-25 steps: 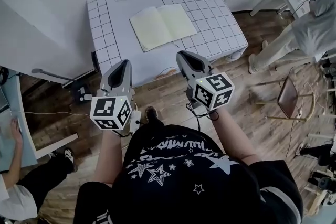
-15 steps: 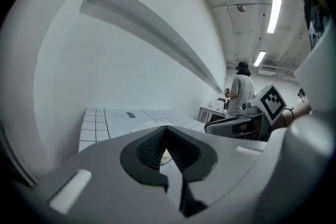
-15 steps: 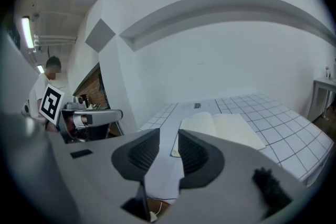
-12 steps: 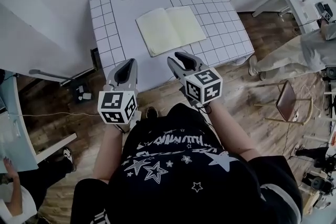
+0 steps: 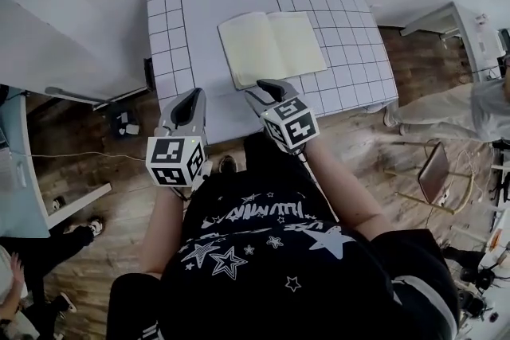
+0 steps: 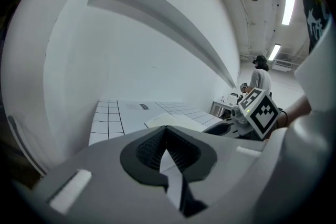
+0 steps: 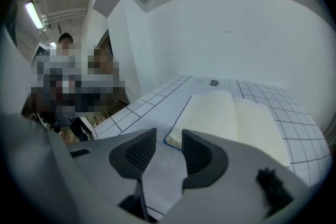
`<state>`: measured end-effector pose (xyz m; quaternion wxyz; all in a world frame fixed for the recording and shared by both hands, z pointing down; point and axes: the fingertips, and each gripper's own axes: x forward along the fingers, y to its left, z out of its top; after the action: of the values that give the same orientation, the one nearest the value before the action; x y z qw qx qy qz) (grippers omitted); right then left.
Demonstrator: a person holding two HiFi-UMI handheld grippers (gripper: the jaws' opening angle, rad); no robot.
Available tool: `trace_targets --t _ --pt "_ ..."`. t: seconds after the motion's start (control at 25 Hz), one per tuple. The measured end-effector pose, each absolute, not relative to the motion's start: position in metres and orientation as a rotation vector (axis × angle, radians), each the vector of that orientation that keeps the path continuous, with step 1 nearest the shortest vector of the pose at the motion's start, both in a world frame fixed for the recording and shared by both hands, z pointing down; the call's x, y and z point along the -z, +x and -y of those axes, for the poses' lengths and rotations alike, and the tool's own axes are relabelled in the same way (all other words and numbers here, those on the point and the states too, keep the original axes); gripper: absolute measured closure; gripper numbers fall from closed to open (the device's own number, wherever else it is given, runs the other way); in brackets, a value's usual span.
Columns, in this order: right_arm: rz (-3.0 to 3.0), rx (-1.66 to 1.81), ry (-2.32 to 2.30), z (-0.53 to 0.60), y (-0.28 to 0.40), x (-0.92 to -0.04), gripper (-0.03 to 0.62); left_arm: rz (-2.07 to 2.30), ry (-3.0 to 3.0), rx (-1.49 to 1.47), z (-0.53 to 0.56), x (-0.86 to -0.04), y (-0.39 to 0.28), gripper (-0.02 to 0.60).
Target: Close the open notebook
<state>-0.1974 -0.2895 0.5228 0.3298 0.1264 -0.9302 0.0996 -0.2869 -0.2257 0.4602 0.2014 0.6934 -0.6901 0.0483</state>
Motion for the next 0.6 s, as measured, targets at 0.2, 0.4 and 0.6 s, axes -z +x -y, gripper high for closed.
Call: trace_targets --t 0.2,0.4,0.6 --pt "2.371 -0.232 0.255 0.296 -0.216 -0.546 0.445 1.936 1.904 -0.175 0.234 -0.468 -0.288 0.572" --pt "2.297 -0.190 0.192 0.297 -0.227 -0.566 0.445 1.954 1.841 -0.162 0.237 -0.478 -0.298 0.572" --pt "2.246 -0.083 0.194 0.298 -0.230 -0.578 0.445 1.961 1.814 -0.161 0.236 -0.483 -0.304 0.572"
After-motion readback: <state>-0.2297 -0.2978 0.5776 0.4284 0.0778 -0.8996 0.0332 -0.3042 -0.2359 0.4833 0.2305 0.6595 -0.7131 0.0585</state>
